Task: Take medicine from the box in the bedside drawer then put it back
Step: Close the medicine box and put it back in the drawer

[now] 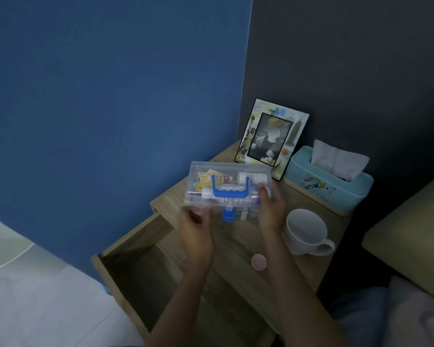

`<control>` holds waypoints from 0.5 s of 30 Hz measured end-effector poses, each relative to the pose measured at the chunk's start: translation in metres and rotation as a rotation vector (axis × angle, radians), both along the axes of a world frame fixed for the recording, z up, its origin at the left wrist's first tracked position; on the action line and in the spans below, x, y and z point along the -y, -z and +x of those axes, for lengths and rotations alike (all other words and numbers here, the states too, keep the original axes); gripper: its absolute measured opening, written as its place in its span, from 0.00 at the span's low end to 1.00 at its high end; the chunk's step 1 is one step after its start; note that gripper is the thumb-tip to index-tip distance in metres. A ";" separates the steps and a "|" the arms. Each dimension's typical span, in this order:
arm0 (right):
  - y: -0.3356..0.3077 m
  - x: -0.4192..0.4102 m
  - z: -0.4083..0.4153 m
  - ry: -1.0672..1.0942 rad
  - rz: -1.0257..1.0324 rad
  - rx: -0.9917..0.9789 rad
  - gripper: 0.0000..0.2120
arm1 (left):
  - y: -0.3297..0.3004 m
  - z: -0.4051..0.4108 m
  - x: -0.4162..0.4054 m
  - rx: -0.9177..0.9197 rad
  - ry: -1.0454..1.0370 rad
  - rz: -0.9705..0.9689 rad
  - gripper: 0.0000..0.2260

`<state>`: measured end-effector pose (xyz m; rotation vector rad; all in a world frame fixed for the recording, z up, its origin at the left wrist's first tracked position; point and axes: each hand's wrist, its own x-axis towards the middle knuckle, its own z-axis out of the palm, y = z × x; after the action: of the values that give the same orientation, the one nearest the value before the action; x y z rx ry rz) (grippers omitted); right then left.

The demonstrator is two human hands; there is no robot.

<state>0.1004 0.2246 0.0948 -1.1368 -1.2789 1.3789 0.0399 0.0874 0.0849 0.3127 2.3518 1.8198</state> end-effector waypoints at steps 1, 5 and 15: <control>0.000 0.000 0.000 -0.001 -0.003 -0.015 0.14 | 0.006 0.007 -0.002 0.084 0.100 -0.022 0.08; 0.000 -0.001 0.000 0.014 0.002 -0.033 0.14 | 0.012 0.014 -0.014 0.262 0.369 -0.112 0.17; 0.007 -0.003 -0.001 0.008 0.031 -0.024 0.14 | 0.002 0.013 -0.024 0.130 0.340 -0.039 0.14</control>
<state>0.0998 0.2273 0.0875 -1.0997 -1.2729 1.3593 0.0529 0.1114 0.0834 0.5348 2.0919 1.5839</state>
